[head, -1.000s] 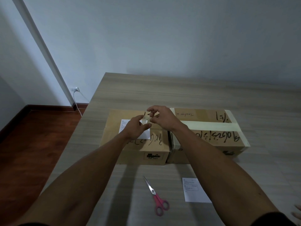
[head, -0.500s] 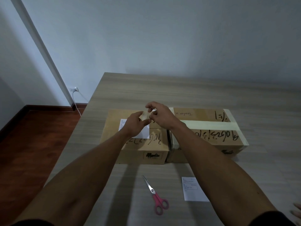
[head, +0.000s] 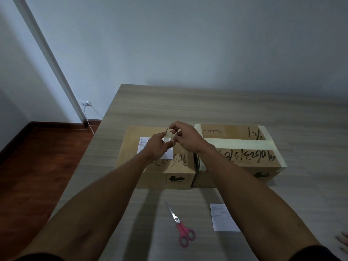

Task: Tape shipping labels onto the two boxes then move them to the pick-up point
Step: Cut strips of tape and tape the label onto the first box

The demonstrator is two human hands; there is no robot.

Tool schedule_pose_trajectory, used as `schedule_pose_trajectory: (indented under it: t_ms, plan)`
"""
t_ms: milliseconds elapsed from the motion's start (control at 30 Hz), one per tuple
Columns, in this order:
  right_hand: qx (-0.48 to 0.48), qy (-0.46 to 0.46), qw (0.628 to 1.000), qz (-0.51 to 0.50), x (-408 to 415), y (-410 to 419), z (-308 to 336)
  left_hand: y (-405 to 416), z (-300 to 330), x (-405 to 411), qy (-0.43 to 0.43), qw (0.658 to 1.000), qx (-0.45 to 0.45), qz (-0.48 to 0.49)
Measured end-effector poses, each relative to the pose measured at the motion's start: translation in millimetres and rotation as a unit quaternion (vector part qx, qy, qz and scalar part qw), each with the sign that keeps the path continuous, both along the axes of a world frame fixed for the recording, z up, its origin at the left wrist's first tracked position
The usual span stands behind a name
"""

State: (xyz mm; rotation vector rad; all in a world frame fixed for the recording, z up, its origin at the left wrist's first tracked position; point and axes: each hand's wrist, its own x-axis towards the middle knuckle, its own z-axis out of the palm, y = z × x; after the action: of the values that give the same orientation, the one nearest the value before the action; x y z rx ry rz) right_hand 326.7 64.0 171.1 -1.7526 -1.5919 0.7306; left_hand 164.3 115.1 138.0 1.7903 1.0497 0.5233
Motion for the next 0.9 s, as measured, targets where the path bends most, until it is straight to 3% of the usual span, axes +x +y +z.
schedule_pose_trajectory:
  t_ms: [900]
  plan:
    - [0.002, -0.002, 1.0, 0.015, -2, -8, -5, -2, 1, -6, 0.042, 0.998, -0.036, -0.009]
